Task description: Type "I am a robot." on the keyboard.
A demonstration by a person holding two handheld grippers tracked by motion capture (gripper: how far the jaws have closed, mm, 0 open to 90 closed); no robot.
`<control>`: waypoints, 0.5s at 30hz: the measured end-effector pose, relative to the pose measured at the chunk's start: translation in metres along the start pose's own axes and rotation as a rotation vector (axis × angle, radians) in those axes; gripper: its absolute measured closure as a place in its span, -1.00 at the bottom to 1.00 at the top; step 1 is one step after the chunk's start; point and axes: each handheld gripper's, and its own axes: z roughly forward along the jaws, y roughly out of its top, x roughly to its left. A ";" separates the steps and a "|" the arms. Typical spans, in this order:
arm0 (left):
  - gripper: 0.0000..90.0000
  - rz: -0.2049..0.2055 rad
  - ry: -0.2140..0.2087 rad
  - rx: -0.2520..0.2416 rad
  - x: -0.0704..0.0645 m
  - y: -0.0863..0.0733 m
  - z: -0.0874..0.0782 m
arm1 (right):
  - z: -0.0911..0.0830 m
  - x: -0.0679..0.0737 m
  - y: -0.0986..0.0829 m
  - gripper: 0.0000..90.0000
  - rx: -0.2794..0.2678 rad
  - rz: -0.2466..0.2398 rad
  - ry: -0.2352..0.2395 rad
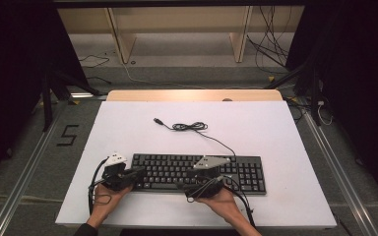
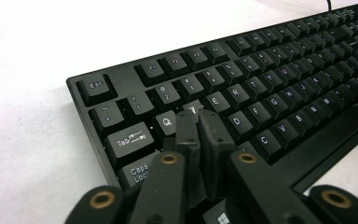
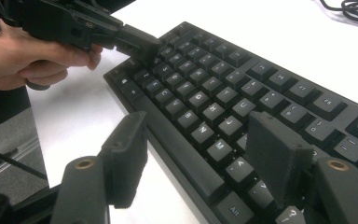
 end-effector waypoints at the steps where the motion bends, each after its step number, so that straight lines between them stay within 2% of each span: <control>1: 0.94 0.004 0.001 0.003 0.000 0.000 0.000 | -0.001 0.000 0.000 -0.12 -0.001 -0.002 -0.001; 15: 0.97 0.007 0.007 0.013 0.000 0.000 0.003 | -0.003 0.000 -0.001 -0.13 -0.011 0.000 0.010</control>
